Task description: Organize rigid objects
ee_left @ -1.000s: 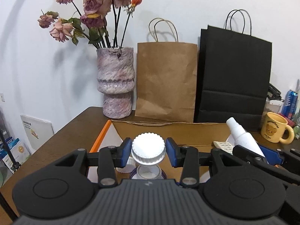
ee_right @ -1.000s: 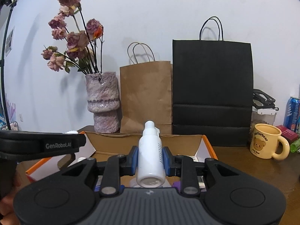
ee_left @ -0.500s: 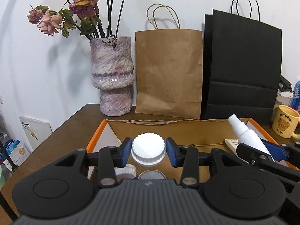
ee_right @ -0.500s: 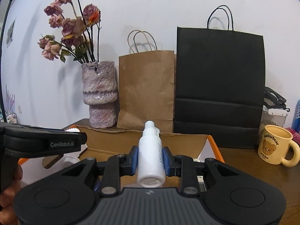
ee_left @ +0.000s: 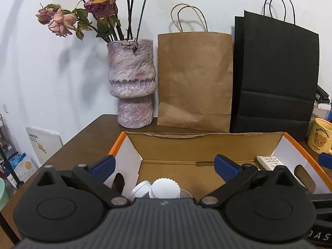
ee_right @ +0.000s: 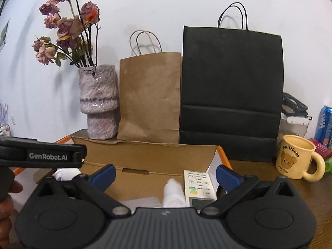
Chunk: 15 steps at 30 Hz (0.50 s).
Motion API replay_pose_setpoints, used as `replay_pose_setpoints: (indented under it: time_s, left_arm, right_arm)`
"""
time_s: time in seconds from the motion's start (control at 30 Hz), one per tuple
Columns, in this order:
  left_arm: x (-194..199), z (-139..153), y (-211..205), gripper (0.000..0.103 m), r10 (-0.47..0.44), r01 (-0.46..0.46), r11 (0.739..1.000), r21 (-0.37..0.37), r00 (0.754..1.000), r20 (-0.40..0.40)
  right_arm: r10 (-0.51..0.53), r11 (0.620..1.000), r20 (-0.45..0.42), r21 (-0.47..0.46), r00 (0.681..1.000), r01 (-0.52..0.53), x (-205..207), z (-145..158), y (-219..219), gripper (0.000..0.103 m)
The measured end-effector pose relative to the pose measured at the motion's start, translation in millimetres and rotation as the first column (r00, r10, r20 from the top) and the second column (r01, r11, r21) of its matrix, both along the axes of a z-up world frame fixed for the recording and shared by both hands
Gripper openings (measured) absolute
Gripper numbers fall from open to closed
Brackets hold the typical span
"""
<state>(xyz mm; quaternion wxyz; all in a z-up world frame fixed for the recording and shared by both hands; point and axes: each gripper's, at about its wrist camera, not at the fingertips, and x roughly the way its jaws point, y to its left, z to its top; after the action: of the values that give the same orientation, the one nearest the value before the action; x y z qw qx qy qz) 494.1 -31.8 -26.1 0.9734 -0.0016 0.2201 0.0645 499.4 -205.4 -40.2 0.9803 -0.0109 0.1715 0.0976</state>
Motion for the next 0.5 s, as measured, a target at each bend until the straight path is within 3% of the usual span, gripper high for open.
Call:
replay_pose_setpoints:
  time_s: [0.5]
  left_arm:
    - [-17, 9, 3, 0.103, 0.011, -0.011, 1.0, 0.002, 0.999, 0.042]
  right_arm:
    - [-0.014, 1.0, 0.01, 0.011, 1.0, 0.014, -8, 6, -4, 0.103]
